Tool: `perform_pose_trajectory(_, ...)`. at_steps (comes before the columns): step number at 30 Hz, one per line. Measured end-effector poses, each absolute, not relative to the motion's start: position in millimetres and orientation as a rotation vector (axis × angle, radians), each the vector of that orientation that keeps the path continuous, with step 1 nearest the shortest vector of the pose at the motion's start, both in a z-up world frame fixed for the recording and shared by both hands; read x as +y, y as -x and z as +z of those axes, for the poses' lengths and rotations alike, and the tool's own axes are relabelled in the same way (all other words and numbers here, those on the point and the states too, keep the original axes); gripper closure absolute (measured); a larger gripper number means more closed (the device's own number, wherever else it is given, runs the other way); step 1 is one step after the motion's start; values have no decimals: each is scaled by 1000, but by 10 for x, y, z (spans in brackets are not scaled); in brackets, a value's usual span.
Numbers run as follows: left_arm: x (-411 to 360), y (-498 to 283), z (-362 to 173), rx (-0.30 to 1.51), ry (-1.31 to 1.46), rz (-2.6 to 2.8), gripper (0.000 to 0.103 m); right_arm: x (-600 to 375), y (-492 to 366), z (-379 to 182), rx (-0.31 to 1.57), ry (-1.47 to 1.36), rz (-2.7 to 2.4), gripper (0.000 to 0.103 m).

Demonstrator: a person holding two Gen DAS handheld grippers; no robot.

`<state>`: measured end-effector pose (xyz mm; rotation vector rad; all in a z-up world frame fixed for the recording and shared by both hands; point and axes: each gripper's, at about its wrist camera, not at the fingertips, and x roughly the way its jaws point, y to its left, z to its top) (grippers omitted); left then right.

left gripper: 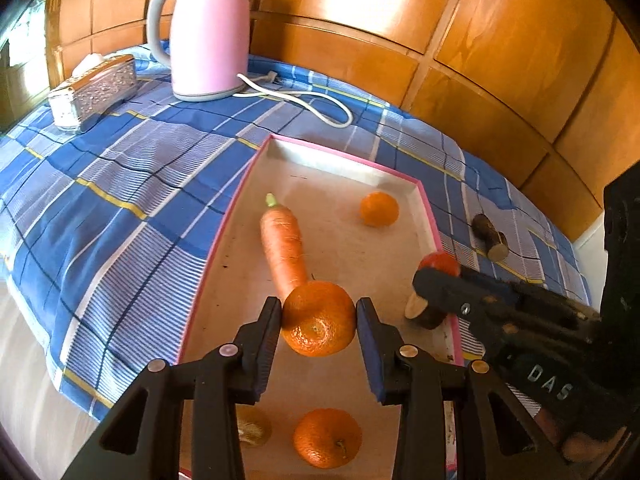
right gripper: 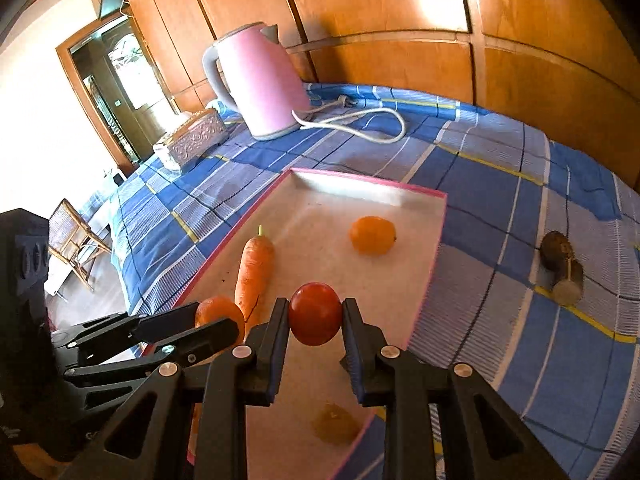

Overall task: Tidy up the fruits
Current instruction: 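Open the left tool to drop the orange while the right tool releases the tomato in the tray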

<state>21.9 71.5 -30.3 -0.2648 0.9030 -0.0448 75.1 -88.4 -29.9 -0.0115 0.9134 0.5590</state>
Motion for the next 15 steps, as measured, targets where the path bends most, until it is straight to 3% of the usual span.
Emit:
perform_pose_trajectory(4, 747, -188, -263, 880, 270, -30, 61, -877, -719, -338, 914, -8, 553, 68)
perform_pose_trajectory(15, 695, -146, -209, 858, 244, -31, 61, -974, -617, -378, 915, -20, 509, 68)
